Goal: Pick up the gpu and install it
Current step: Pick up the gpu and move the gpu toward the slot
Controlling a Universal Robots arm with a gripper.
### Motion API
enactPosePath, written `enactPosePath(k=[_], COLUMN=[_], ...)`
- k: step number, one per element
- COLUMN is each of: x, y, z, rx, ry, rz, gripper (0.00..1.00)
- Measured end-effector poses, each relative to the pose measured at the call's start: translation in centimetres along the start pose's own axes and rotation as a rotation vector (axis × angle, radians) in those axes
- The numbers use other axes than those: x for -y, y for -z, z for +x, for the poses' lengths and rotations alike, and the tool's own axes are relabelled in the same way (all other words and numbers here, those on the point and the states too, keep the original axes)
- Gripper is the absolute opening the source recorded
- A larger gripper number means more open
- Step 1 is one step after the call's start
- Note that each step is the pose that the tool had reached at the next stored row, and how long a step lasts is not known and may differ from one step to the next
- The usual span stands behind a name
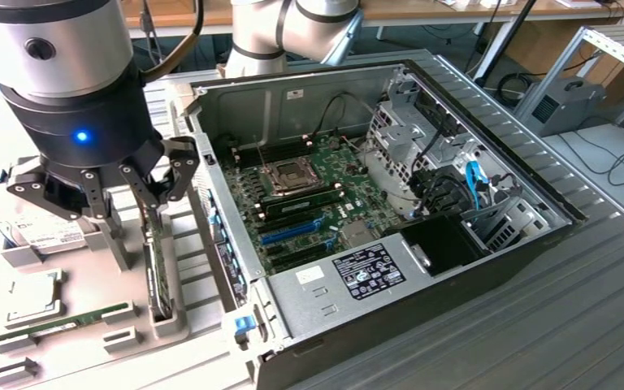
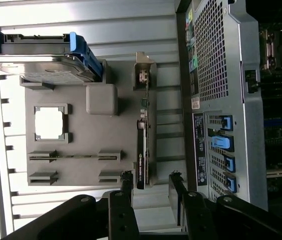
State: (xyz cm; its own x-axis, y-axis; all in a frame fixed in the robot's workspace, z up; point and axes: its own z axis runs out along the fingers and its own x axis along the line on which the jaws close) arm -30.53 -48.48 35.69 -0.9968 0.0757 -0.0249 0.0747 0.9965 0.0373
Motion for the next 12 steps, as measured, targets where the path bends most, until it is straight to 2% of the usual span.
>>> enactPosePath(k=[12], x=[-0.01], y=[-0.37], z=[0.02], rx=[0.0001], ry=[0.000], rz=[-0.0001], gripper=[0.42])
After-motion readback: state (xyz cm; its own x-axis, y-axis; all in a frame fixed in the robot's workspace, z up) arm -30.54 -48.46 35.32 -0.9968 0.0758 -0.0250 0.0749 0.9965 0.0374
